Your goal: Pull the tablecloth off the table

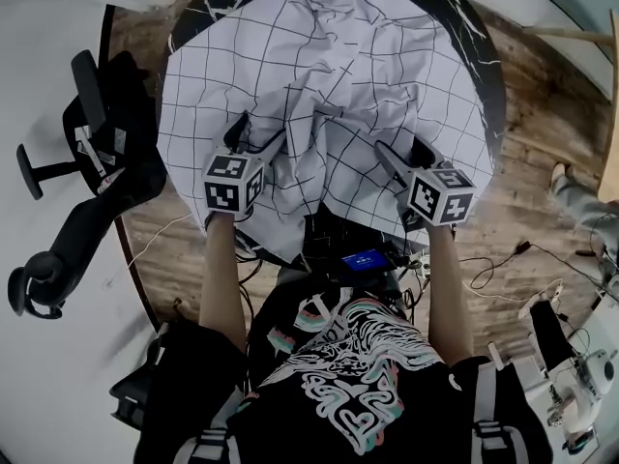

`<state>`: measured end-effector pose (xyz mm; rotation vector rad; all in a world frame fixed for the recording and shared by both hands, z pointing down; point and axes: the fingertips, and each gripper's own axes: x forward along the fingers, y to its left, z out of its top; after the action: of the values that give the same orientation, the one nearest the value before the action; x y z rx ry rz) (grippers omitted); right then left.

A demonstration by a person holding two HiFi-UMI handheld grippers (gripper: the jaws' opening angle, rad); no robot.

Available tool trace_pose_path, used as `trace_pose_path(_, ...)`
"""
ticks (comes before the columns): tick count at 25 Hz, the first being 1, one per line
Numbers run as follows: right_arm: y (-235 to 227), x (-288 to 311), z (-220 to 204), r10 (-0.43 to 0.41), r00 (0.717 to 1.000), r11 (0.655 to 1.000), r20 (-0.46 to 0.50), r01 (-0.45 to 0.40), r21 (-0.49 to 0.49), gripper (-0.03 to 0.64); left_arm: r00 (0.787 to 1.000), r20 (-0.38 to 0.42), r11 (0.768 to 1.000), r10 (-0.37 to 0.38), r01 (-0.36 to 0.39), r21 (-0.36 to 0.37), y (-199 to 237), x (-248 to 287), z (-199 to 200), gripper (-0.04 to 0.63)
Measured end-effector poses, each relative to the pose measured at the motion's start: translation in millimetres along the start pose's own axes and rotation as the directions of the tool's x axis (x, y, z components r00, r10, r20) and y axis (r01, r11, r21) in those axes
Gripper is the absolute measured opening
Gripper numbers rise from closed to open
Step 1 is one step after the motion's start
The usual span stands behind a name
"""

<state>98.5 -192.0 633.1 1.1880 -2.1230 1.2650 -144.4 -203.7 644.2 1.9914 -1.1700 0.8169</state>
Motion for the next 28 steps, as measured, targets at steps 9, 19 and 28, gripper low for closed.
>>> trace_pose_path(9,17,12,1,0.110,0.994,0.991,-0.014,-0.108,0.079,0.308,0.999,-0.011,0.998,-0.052,0.051,-0.022,-17,4,-1,0.342)
trace_pose_path(19,37,22,-1,0.201,0.980,0.970,-0.013,-0.197,0.140,0.293,0.995,-0.018,0.995,-0.101,0.101,0.001,-36,7,-2,0.301)
trace_pose_path(28,54,31,-3,0.278,0.960,0.944,-0.029,-0.267,0.196,0.247,0.989,-0.038,0.990,-0.140,0.140,-0.008,-48,10,1,0.265)
